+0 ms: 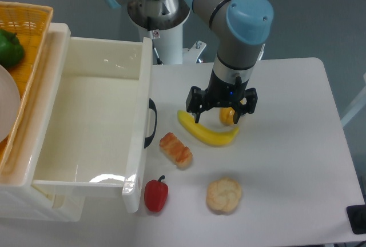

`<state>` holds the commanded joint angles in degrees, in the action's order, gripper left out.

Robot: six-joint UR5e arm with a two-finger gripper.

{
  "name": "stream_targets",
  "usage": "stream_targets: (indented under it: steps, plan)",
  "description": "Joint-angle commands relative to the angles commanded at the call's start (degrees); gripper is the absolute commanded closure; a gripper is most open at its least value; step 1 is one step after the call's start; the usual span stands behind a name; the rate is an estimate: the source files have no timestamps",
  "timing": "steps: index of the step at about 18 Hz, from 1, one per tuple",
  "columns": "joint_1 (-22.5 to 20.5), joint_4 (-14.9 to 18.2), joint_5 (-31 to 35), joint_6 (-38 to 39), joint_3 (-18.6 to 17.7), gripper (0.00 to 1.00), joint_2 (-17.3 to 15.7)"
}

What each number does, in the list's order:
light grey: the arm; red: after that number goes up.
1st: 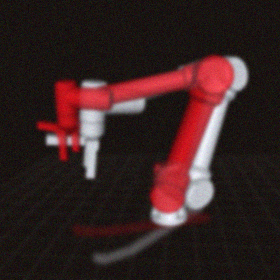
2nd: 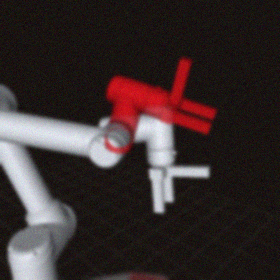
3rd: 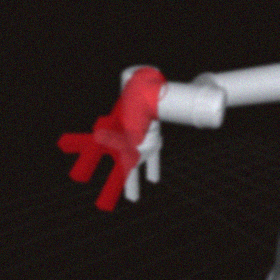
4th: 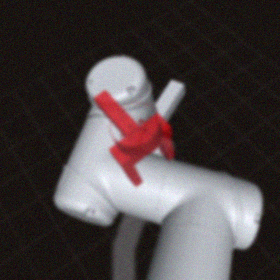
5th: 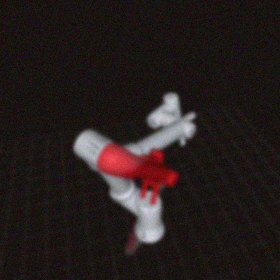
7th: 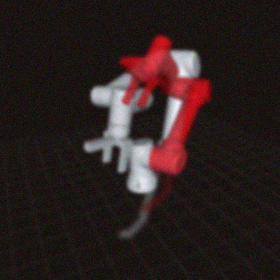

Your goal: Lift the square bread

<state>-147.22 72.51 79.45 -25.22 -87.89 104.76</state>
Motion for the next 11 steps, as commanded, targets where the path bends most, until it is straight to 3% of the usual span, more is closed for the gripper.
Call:
stream_targets:
  steps: [3,7,11]
  plan:
    - [0.3,-1.8,0.3,1.0,0.0,0.0,1.1]
    - [0.6,-1.6,0.3,1.6,0.0,0.0,2.3]
    - [1.1,-1.5,0.2,8.7,-1.5,0.0,3.5]
